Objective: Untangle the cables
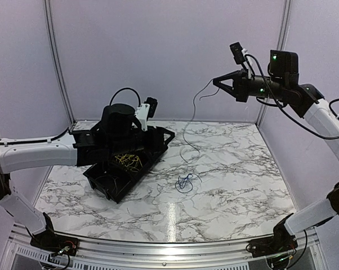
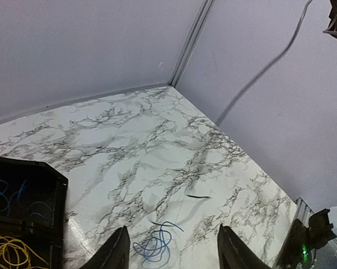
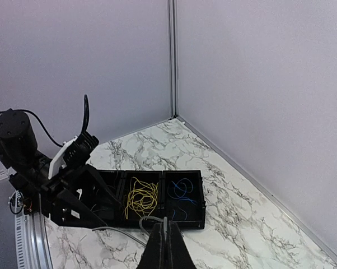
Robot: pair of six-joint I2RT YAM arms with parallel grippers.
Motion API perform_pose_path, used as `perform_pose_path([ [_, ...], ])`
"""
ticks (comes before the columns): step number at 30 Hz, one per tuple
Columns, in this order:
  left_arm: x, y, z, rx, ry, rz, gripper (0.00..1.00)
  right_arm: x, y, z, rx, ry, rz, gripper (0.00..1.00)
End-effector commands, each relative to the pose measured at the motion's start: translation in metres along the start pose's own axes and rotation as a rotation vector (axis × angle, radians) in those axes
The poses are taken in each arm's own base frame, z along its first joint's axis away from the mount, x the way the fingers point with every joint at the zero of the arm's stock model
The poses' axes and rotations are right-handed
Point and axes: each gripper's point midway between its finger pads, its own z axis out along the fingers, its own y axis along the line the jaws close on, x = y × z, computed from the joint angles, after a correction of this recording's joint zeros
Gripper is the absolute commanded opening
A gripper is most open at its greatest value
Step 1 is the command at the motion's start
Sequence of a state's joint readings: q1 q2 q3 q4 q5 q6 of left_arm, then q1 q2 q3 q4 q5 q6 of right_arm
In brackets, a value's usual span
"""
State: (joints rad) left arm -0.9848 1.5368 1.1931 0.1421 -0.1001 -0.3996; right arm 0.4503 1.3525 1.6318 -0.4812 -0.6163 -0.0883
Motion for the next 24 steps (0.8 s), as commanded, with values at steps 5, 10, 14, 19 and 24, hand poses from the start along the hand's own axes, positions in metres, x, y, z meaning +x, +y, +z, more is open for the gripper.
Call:
perform_pose_path([
  [5,0.009,0.008,-0.013,-0.056,0.091,0.196,0.59,-0.001,0.004,-0.007,-0.003,-0.036,-0.016,0.00],
  [10,0.000,-0.014,0.002,0.040,0.090,0.175,0.60,0.001,0.005,-0.008,-0.011,-0.034,-0.012,0.00],
  [14,-0.008,-0.021,0.013,0.059,0.079,0.158,0.63,0.001,0.006,-0.007,-0.022,-0.034,-0.010,0.00],
  [19,-0.017,-0.002,0.028,-0.029,0.078,0.151,0.73,-0.002,0.008,-0.004,-0.037,-0.039,-0.006,0.00],
  [24,-0.021,0.008,0.042,-0.035,0.084,0.218,0.74,-0.003,0.009,-0.002,-0.053,-0.042,0.003,0.00],
])
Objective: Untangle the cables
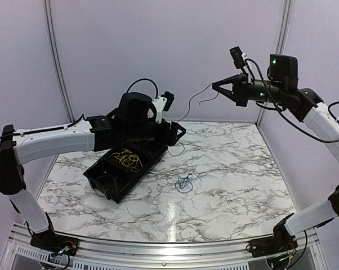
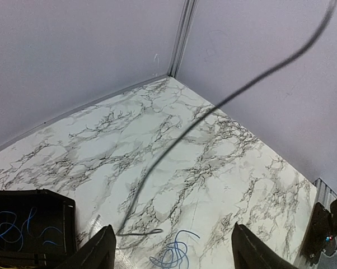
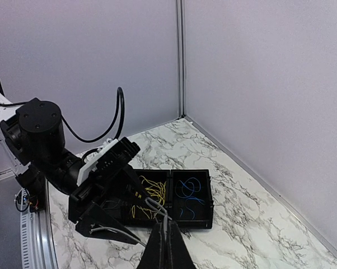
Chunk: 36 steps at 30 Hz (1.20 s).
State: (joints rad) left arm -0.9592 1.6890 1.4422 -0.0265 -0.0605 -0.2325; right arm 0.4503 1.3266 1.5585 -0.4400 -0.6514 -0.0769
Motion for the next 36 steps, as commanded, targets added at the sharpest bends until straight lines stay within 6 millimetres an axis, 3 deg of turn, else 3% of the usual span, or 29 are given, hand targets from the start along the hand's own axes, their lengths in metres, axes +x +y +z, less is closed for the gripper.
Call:
perform_pose_path([
  [1,-0.003,0.017,0.012,-0.042,0.015,0.055,0.74,-0.015,0.003,-0.002,-0.021,-0.042,-0.012,0.00],
  [6,-0.004,0.030,0.029,-0.031,0.020,0.037,0.68,-0.018,0.005,0.000,-0.030,-0.044,-0.013,0.00],
  [11,-0.007,-0.011,0.041,0.250,-0.010,0.004,0.65,-0.017,0.004,0.002,-0.032,-0.041,-0.011,0.00],
  [16,-0.004,-0.022,0.050,0.348,-0.016,-0.044,0.55,-0.015,0.003,0.003,-0.029,-0.038,-0.009,0.00],
  [23,-0.005,-0.008,0.057,0.324,-0.019,-0.065,0.19,-0.012,0.001,0.004,-0.022,-0.032,-0.006,0.00],
  [26,-0.014,-0.001,0.048,0.305,-0.038,-0.082,0.08,-0.009,-0.004,0.004,0.001,-0.024,0.005,0.00],
  [29,-0.024,0.002,0.026,0.290,-0.066,-0.078,0.02,0.008,-0.011,0.006,0.032,0.010,0.017,0.00],
  [34,-0.033,0.013,-0.024,0.266,-0.072,-0.102,0.00,0.070,-0.026,0.013,0.099,0.135,0.011,0.00],
  [36,-0.041,0.015,-0.045,0.290,-0.080,-0.136,0.00,0.098,-0.023,0.018,0.089,0.192,0.012,0.00],
])
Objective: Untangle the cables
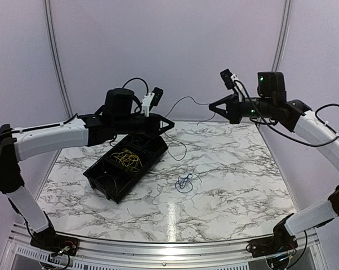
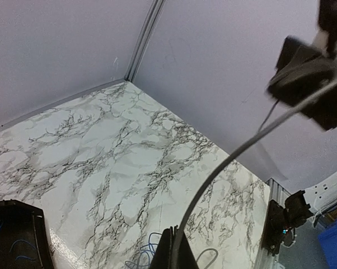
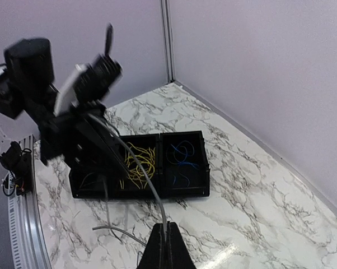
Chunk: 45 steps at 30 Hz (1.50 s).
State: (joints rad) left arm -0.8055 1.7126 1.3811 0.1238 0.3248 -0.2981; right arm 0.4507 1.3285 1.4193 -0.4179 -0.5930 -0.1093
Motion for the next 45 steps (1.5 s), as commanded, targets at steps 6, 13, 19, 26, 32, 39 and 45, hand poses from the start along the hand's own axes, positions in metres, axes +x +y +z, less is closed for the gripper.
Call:
perform_pose_path([
  [6,-0.061,-0.021,-0.100,0.023,-0.153,-0.046,0.00,0.090,0.043,0.041,-0.102,0.198,-0.188,0.00],
  [13,-0.042,0.010,-0.135,-0.174,-0.095,-0.039,0.00,0.079,0.067,0.057,-0.213,0.186,-0.190,0.39],
  [19,-0.010,0.037,-0.183,-0.399,0.020,0.030,0.00,0.088,0.071,0.043,-0.210,0.215,-0.224,0.46],
  [26,0.035,0.059,-0.231,-0.587,0.178,0.131,0.00,0.096,0.070,0.037,-0.188,0.228,-0.222,0.46],
  [32,0.076,0.079,-0.242,-0.653,0.397,0.251,0.00,0.095,0.066,0.040,-0.171,0.228,-0.228,0.46],
  [39,0.095,0.112,-0.229,-0.735,0.566,0.358,0.00,0.096,0.066,0.039,-0.163,0.225,-0.231,0.47],
  [45,0.126,0.139,-0.203,-0.706,0.763,0.463,0.00,0.103,0.064,0.031,-0.141,0.237,-0.262,0.47],
])
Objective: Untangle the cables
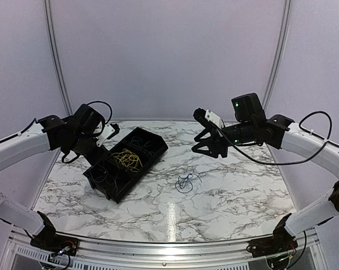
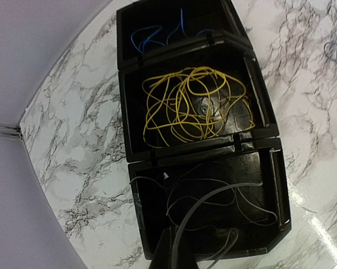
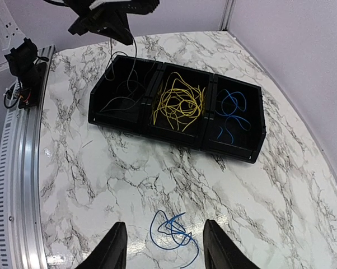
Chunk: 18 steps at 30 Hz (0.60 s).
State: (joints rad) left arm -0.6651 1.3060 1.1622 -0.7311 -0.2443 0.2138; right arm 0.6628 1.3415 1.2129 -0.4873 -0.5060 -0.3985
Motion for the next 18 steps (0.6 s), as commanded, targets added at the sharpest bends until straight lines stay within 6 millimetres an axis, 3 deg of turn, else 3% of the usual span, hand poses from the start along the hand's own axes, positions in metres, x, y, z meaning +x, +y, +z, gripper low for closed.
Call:
perform_pose_path([
  [1,0.013,0.000,0.026,-0.015,0.110,0.158,0.00,-0.004,-0.001,-0.015,0.046,-0.015,-0.043,0.47],
  [8,0.018,-0.026,0.055,0.089,0.097,0.176,0.00,0.005,-0.003,-0.026,0.076,-0.009,-0.039,0.47],
  [13,0.029,-0.042,0.076,0.152,0.144,0.184,0.00,0.021,-0.004,-0.024,0.082,0.021,-0.050,0.47],
  [18,0.041,-0.044,0.085,0.154,0.190,0.169,0.00,0.046,-0.007,-0.017,0.095,0.093,-0.076,0.48],
])
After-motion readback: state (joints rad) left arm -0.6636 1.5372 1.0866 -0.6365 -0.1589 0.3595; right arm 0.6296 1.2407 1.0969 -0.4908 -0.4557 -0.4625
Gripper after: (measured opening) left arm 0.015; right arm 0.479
